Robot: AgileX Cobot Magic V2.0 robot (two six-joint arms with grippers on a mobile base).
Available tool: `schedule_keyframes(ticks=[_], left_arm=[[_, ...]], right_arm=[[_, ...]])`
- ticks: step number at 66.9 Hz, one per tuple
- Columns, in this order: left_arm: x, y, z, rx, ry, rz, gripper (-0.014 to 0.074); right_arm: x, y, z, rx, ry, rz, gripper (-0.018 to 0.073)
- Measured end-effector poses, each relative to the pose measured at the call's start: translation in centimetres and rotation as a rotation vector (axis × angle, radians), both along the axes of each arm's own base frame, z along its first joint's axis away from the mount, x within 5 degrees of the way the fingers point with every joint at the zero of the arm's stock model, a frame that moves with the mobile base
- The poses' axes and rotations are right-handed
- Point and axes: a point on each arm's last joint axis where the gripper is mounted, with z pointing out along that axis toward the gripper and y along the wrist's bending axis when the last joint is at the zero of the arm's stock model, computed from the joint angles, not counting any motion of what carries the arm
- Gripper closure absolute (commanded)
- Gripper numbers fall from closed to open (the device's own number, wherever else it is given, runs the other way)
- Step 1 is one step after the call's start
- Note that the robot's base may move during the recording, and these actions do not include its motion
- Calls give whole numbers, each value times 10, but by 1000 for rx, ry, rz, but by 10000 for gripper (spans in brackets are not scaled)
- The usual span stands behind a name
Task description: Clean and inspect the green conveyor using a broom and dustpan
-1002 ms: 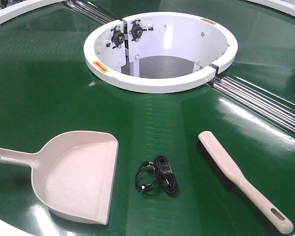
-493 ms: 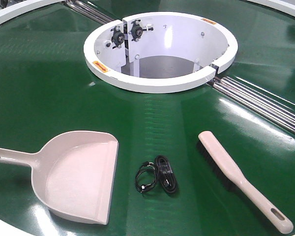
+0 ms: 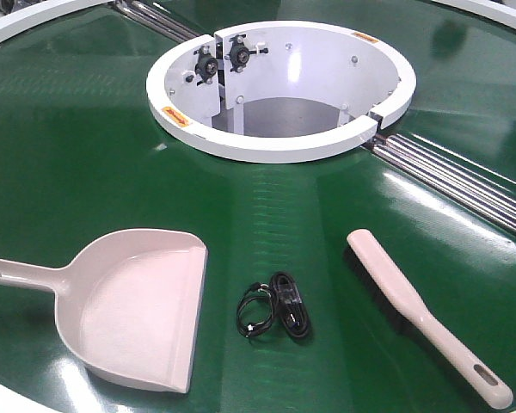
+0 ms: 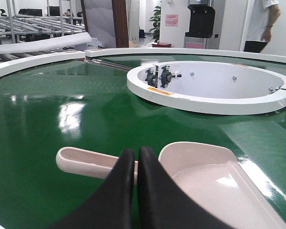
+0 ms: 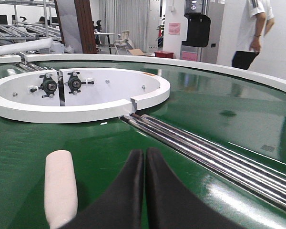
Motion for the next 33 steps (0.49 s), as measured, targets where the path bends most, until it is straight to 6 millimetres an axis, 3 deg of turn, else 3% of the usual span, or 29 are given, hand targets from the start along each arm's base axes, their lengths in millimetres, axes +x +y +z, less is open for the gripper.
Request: schedule_keyframes(ticks=[16,33], left_arm=[[0,0,2,-2,-19,0,603],[-4,0,29,-39,-216,-6,603]], right_arm=[[0,0,0,0,0,0,568],[0,0,0,0,0,0,568]])
